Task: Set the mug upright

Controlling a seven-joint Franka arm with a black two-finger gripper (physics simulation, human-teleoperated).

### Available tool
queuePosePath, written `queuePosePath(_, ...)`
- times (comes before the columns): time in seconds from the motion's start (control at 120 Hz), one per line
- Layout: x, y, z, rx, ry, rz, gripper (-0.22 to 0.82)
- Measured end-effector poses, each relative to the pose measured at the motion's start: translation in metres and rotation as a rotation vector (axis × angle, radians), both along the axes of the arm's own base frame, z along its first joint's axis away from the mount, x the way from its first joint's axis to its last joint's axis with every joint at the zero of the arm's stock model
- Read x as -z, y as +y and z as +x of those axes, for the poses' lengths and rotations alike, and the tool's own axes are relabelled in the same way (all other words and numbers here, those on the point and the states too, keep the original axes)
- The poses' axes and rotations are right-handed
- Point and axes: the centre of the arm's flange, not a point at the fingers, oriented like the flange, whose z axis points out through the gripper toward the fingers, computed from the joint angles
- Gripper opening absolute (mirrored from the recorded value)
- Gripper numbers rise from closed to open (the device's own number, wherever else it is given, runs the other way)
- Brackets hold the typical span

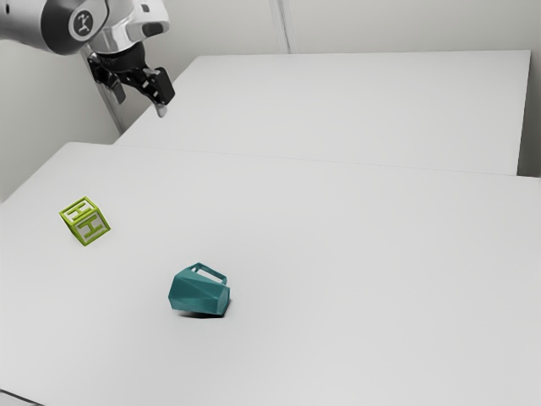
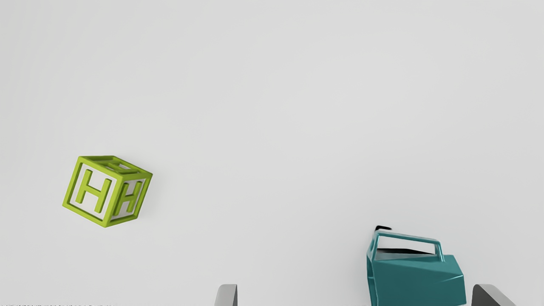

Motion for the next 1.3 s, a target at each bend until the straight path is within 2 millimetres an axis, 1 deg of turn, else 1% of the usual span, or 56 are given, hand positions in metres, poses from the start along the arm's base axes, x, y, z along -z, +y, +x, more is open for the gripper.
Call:
queuePosePath(0.2, 0.006, 0.001, 0.001, -0.017, 0.005, -0.003, 0.60)
queuePosePath(0.292, 0.024, 0.004, 0.004, -0.026, 0.037, 0.000, 0.60)
queuePosePath(0.367, 0.035, 0.007, 0.006, -0.035, 0.050, -0.003, 0.60)
queuePosePath(0.425, 0.047, 0.011, 0.004, -0.057, 0.073, -0.046, 0.60)
queuePosePath(0.558, 0.090, 0.045, -0.005, -0.203, 0.160, -0.197, 0.60)
queuePosePath(0.708, 0.152, 0.088, -0.023, -0.410, 0.305, -0.408, 0.60)
queuePosePath(0.775, 0.172, 0.102, -0.031, -0.482, 0.354, -0.473, 0.60)
queuePosePath(0.825, 0.185, 0.107, -0.034, -0.523, 0.390, -0.506, 0.60)
queuePosePath(0.925, 0.221, 0.115, -0.038, -0.602, 0.477, -0.571, 0.60)
queuePosePath(1.042, 0.253, 0.125, -0.037, -0.683, 0.548, -0.630, 0.60)
queuePosePath(1.158, 0.279, 0.134, -0.035, -0.754, 0.607, -0.685, 0.60)
queuePosePath(1.217, 0.295, 0.136, -0.035, -0.782, 0.647, -0.706, 0.60)
queuePosePath(1.3, 0.315, 0.131, -0.033, -0.806, 0.698, -0.730, 0.60)
